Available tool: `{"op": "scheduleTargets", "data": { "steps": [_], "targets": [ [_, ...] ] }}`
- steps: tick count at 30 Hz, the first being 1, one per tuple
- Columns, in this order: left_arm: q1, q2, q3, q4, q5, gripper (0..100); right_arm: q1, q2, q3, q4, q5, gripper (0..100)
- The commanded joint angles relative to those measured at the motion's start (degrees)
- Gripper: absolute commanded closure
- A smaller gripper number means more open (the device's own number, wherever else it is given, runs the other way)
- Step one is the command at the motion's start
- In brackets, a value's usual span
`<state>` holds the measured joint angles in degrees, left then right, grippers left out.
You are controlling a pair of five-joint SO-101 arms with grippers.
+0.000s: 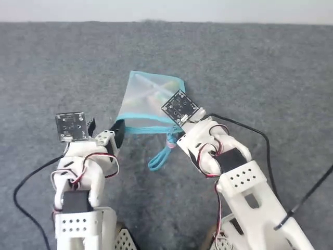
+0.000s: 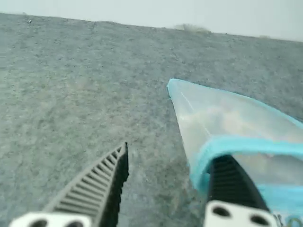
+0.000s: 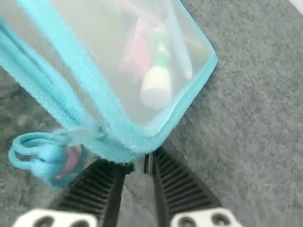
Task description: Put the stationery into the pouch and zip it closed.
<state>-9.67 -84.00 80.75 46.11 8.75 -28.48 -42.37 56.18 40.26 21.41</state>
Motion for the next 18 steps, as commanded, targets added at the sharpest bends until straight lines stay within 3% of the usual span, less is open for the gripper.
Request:
{"op": "scheduleTargets", "data": {
  "steps": [1,5,12,18],
  "targets": [
    [-5.9,-0.6,-5.8,0.6,1.2,76,0.5,-2.4,-2.3,0.6,-2.3,99.2],
    [-11.2,-0.6,-6.8,0.5,4.7,76,0.4,-2.4,-2.4,0.8,-2.6,99.2],
    [-2.9,-0.6,-4.8,0.6,-0.2,76,-0.6,-2.4,-2.0,0.9,-2.3,99.2],
    [-4.7,-0.5,-4.7,0.3,-0.6,76,-8.0,2.0,0.2,0.6,1.8,97.7]
  ]
}}
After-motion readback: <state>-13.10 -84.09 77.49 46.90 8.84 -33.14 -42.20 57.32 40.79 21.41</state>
